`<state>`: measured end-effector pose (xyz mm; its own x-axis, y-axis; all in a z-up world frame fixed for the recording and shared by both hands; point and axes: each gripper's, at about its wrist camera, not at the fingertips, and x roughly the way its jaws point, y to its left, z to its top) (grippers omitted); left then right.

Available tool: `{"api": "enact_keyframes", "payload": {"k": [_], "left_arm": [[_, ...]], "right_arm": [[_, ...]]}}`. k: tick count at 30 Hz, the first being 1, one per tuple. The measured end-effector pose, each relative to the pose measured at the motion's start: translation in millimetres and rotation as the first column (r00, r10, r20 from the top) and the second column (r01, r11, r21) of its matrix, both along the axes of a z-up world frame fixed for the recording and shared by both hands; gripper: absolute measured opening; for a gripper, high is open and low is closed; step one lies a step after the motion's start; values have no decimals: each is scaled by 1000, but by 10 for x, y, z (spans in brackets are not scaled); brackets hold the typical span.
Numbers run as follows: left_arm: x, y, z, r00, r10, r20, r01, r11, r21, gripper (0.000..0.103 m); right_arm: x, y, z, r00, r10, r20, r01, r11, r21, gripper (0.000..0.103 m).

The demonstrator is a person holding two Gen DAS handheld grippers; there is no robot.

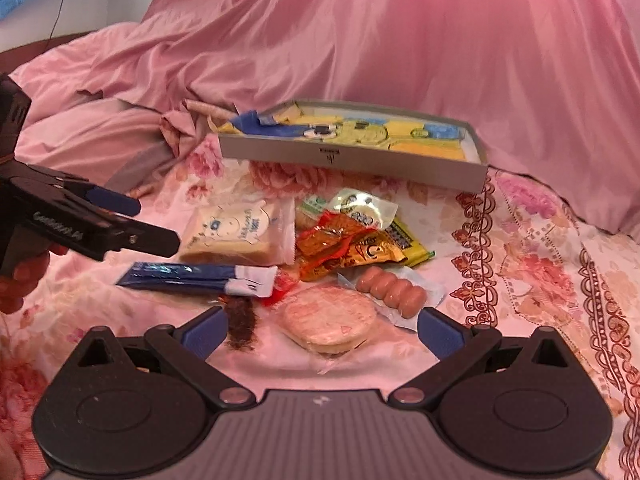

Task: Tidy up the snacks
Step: 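Grasp the blue stick pack with the left tool while the right tool grasps the round pink cake pack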

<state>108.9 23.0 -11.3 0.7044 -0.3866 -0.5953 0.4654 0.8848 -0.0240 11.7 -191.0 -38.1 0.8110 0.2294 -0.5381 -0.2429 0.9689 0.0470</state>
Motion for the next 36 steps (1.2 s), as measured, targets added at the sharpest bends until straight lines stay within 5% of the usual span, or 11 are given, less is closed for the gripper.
{"api": "enact_keyframes", "payload": {"k": [8, 16, 25, 36], "left_arm": [[228, 30, -242, 986, -151, -64, 155, 986, 56, 102], [458, 244, -343, 971, -166, -172, 168, 986, -6, 102], [369, 96, -400, 952, -247, -181, 260, 964, 51, 96], [300, 84, -328, 939, -217, -267, 236, 971, 41, 59]], "right_arm": [[421, -116, -163, 989, 125, -81, -124, 992, 22, 103], [726, -152, -318, 971, 188, -147, -187, 982, 22, 103], [864, -37, -386, 956, 255, -144, -258, 966, -4, 98], [682, -102, -360, 969, 192, -153, -188, 981, 39, 78]]}}
